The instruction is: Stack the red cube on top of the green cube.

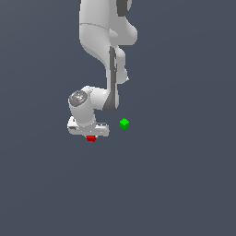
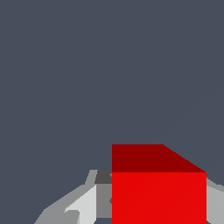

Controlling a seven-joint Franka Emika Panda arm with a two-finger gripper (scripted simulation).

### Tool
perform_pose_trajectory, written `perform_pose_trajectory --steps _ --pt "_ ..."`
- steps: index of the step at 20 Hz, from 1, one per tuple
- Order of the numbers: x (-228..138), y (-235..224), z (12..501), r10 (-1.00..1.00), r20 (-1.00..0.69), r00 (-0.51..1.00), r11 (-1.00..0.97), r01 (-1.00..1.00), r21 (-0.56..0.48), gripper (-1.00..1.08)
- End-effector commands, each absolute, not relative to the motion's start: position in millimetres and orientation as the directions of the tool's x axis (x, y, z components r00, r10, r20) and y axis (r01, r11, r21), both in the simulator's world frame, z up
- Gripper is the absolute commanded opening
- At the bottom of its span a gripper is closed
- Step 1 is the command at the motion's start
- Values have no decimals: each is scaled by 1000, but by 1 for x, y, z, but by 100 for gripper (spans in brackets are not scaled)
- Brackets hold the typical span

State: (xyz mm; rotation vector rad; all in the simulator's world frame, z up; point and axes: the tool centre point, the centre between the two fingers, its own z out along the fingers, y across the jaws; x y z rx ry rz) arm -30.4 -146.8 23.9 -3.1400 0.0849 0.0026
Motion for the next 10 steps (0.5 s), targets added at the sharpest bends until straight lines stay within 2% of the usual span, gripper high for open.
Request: perform_pose_trajectory --steps 1,10 --pt "-30 -147 31 -54 0 999 -999 -54 0 -100" --pt "-31 -146 86 -54 0 999 -999 -54 0 -100"
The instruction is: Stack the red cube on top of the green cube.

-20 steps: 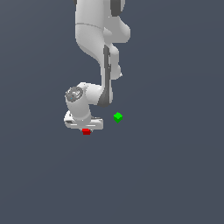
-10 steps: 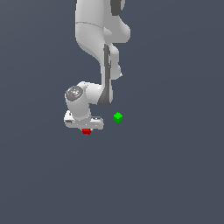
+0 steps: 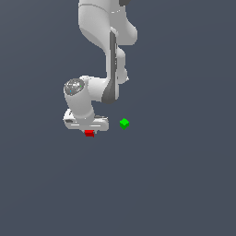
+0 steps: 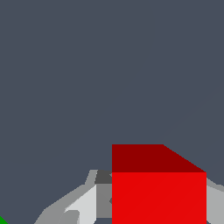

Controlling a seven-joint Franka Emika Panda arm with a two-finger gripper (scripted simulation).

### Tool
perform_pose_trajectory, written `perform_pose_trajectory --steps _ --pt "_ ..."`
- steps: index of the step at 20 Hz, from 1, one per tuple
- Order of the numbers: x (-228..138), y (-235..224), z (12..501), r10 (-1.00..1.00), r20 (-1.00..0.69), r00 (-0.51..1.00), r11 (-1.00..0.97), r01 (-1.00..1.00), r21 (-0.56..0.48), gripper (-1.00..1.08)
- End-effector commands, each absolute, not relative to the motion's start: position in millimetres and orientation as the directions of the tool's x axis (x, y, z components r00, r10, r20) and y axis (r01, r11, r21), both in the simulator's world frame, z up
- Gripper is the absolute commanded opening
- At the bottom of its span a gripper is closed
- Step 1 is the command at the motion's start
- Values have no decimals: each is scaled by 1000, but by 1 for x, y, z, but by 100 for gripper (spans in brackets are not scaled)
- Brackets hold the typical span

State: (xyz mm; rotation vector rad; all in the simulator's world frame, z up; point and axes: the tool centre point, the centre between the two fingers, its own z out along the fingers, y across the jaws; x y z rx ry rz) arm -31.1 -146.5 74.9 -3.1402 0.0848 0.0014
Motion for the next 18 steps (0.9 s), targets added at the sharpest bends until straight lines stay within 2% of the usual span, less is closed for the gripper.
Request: perform_pose_trajectory --steps 1,8,18 --pt "-31 -146 92 -54 0 999 -999 -54 0 -100" --pt "-30 -147 119 -54 0 999 -999 -54 0 -100" --pt "-36 -136 115 -54 1 999 -999 -54 0 -100"
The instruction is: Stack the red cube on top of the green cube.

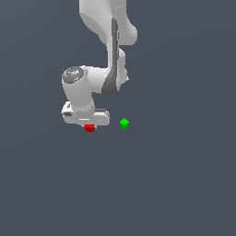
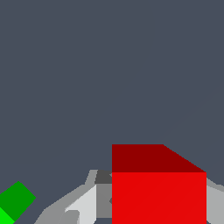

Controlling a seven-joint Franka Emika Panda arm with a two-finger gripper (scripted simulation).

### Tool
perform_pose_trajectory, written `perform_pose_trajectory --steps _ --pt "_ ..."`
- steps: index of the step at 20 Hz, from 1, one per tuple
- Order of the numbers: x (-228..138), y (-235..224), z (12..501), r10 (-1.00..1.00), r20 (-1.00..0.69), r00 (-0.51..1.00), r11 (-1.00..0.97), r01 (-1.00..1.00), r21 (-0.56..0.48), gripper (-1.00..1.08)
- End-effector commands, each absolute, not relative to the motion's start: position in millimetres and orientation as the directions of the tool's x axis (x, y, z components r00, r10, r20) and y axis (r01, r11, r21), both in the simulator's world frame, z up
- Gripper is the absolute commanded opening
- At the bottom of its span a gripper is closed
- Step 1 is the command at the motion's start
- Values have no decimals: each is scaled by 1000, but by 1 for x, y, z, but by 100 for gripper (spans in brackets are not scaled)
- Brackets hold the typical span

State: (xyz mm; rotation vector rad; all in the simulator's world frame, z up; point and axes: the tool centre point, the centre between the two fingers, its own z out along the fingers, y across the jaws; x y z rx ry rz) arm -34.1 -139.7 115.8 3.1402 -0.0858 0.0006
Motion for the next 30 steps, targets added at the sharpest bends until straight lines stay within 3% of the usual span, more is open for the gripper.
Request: perform_pose_trajectory --steps 1,20,30 --pt "-38 -132 114 -54 1 999 -999 -54 0 -100" --pt "-107 8 71 -53 1 999 -999 -53 0 -100" --pt "-119 37 62 -53 0 999 -999 -53 0 -100"
